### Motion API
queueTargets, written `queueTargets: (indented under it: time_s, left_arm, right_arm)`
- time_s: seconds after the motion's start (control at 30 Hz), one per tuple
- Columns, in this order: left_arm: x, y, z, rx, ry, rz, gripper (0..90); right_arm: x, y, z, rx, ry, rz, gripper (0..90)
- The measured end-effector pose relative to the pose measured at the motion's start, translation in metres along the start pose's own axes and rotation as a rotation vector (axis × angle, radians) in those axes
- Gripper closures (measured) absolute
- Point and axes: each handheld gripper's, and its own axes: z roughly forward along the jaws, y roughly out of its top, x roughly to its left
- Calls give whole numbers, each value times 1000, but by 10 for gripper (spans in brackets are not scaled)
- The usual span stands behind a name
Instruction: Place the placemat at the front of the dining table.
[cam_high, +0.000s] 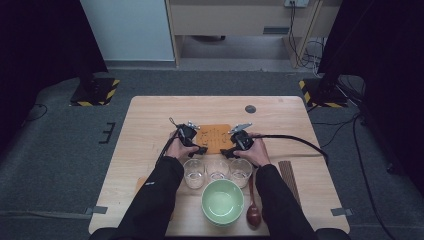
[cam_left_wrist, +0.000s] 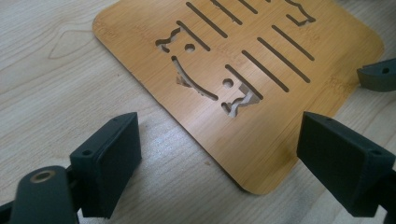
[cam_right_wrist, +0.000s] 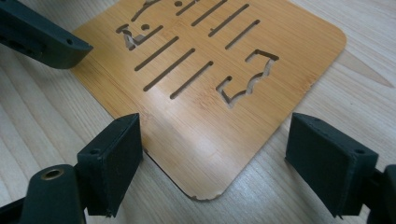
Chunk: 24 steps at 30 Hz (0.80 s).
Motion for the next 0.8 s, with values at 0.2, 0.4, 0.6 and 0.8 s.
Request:
queueTargets:
  time_s: [0.2,0.4,0.6,0.8]
  left_arm:
    - [0,-1,0,13,18,42,133]
    - [1,-2,-1,14,23,41,131]
    - [0,-7,-3,-7,10,27,102]
    - [0,-11,-5,9,43,67,102]
  right_arm:
    - [-1,1,-1,-5,-2,6,197]
    - [-8,8,-9,-59,-73,23,206]
    - [-14,8,-10,-9,-146,23,232]
    - [-23,0,-12,-3,-205,71,244]
